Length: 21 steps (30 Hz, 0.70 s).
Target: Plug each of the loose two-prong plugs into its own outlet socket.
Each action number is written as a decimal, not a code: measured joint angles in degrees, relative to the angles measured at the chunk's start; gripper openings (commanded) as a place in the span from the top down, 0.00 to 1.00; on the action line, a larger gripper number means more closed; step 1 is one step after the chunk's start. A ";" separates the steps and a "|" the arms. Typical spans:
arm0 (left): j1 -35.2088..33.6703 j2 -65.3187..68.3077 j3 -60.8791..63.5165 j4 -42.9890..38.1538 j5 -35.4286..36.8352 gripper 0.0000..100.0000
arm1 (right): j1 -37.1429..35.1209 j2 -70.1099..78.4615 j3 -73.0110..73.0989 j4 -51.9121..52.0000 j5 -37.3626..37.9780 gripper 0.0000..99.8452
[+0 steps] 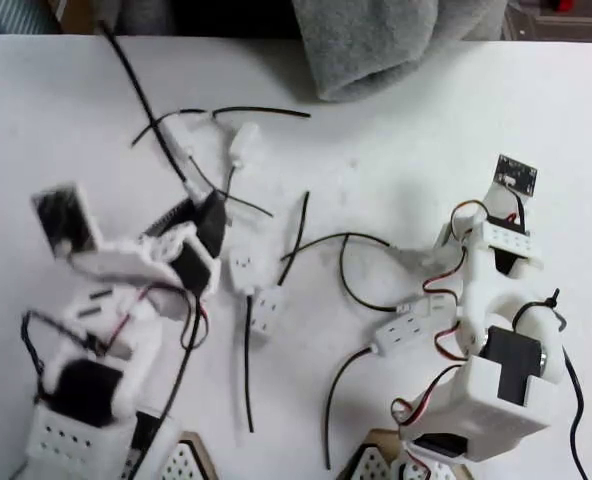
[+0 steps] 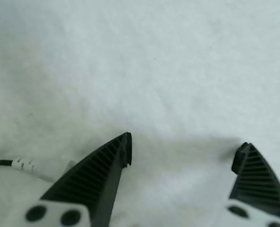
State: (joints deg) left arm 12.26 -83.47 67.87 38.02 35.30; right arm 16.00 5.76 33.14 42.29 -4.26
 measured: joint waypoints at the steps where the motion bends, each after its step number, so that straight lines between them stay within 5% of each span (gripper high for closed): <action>1: 0.00 -2.99 3.69 -3.25 0.88 0.98 | -0.26 0.00 0.00 0.00 0.00 0.66; 8: 0.00 -18.29 21.45 -20.84 9.49 0.98 | -0.62 0.00 0.18 0.18 0.00 0.66; 15: 3.16 -20.13 29.10 -35.25 20.48 0.97 | -0.62 -8.44 0.26 6.59 0.00 0.66; 21: 3.25 -20.13 29.36 -37.19 28.66 0.97 | -4.48 -27.96 0.26 15.65 3.34 0.66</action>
State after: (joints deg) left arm 15.52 -103.60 97.23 0.84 63.96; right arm 11.52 -22.20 33.41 57.93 -0.92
